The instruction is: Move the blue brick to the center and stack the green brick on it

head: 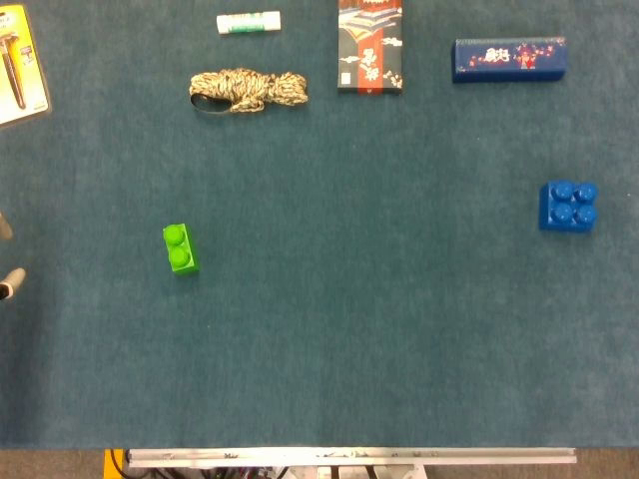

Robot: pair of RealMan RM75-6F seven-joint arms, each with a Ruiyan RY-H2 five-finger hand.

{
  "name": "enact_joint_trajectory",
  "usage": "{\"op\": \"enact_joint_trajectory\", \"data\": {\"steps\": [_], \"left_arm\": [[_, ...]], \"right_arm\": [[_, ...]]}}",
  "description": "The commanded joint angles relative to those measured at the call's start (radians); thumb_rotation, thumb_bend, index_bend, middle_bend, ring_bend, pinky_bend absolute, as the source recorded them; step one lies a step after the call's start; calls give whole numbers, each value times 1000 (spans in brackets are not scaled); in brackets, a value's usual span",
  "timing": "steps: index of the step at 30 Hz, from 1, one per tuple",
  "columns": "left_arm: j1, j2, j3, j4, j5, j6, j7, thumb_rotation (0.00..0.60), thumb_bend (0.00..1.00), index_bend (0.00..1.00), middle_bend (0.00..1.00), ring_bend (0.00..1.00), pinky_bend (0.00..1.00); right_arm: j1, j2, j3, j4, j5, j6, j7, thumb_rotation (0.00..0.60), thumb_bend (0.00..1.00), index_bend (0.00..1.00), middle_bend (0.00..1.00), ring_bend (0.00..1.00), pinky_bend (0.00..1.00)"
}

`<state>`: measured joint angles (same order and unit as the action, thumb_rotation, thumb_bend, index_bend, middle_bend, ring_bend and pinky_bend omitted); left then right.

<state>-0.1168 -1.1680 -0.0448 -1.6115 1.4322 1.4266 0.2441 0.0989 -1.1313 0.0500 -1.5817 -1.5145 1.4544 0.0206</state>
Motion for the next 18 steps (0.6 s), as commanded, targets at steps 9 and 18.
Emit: {"op": "enact_joint_trajectory", "data": {"steps": [9,18], "left_arm": [[-2,7,5,-8,-13,-14,-5,600,0,492,415,276,374],[-3,19,6,-14,-14,-19,-25,600,0,489,415,276,374]], "right_arm": [[11,-14,-5,0,-11,-17,-28,600,268,209,229,160,297],[36,-17,-11,-29,-31,-52,5,600,195,209,162,86,169]]}}
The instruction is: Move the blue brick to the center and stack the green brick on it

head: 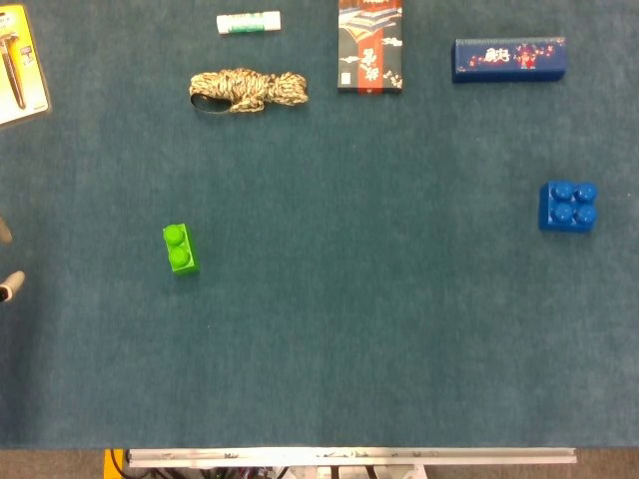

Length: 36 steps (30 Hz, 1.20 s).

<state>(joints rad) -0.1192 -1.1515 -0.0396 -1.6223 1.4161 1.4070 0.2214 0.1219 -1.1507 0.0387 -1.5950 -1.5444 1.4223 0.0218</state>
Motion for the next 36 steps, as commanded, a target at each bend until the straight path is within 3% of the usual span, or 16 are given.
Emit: {"op": "enact_joint_trajectory", "data": {"steps": [1,5,16,26,36], "left_arm": [[0,4,2,-5,6,3,-5,600,0,489,415,276,375],[5,13,5,-12,15,12,-20,600,0,487,415,276,375],[7,30,4,-21,15,14,-46,600,0,486,415,276,375],[5,38,8,-24,18,5,-62,600,0,486,415,276,375],[2,45,9,-26,23,1,-82,600,0,486,415,276,375]], "right_arm": [[19,6,1,-26,4,-32,1,600,185,209,145,68,147],[56,33,14,-82,44,-105,-46,600,102,209,84,2,67],[151,66,66,-183,278,-283,-242,600,87,209,33,0,0],[235,15,92,-164,471,-385,-343,600,87,209,16,0,0],[289,-56,78,-121,550,-428,-394,600,87,210,16,0,0]]}}
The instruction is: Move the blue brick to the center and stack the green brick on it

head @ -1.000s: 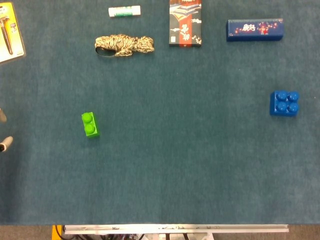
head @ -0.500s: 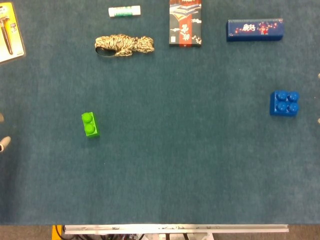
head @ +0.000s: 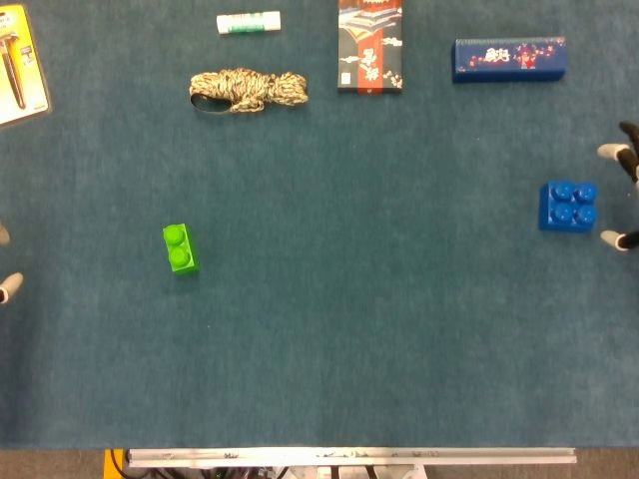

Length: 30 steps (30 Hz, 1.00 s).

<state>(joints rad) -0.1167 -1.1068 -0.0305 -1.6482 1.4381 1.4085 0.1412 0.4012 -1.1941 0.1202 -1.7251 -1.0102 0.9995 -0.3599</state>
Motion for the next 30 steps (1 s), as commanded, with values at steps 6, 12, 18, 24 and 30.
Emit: {"op": "enact_joint_trajectory", "data": {"steps": [6,12,18,24,30], "left_arm": [[-2,1,1,0,2,-2,-4,600,0,486,415,276,376],[-2,3,2,-2,2,-3,-7,600,0,486,415,276,376],[-2,4,3,-3,2,-5,-9,600,0,486,415,276,376],[-1,7,4,-6,4,-3,-13,600,0,486,415,276,376],[1,10,4,-7,3,-1,-22,600,0,486,415,276,376]], "right_arm": [[36,-49,-7,37,69,-5,-54,600,88,215,16,0,0],[68,-82,-9,64,121,-25,-80,600,88,219,16,0,0],[94,-107,-18,79,165,-36,-108,600,89,235,16,0,0],[119,-141,-22,110,214,-43,-133,600,89,259,16,0,0],[140,-180,-20,151,247,-51,-134,600,91,292,23,0,0]]}}
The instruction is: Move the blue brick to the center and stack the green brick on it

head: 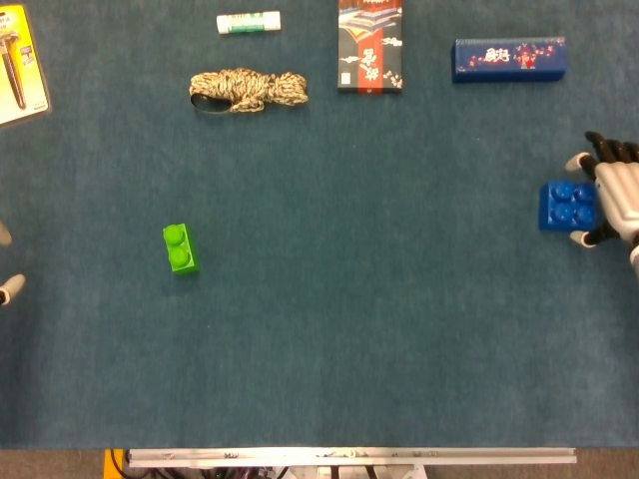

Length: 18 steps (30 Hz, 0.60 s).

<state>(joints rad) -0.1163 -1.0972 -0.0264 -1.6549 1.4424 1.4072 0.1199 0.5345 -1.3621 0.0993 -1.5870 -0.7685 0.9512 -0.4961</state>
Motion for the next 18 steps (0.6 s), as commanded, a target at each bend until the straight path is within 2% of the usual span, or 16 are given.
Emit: {"op": "enact_joint_trajectory", "data": {"steps": [1,4,12,18], "left_arm": [[1,1,0,0,-1,0,-2,600,0,486,415,276,377],[2,2,-1,-1,-2,2,-5,600,0,486,415,276,377],[4,5,-2,-2,-3,7,-9,600,0,486,415,277,377],[5,7,-2,-2,-4,9,-5,600,0,486,415,277,377]], "right_arm": [[9,-17,0,18,6,-2,2,600,91,298,24,0,0],[14,-34,-3,37,6,3,0,600,94,328,31,0,0],[19,-72,-6,83,-14,17,12,600,112,485,67,0,0],[22,-63,-1,58,-41,14,38,600,123,541,76,0,0]]}}
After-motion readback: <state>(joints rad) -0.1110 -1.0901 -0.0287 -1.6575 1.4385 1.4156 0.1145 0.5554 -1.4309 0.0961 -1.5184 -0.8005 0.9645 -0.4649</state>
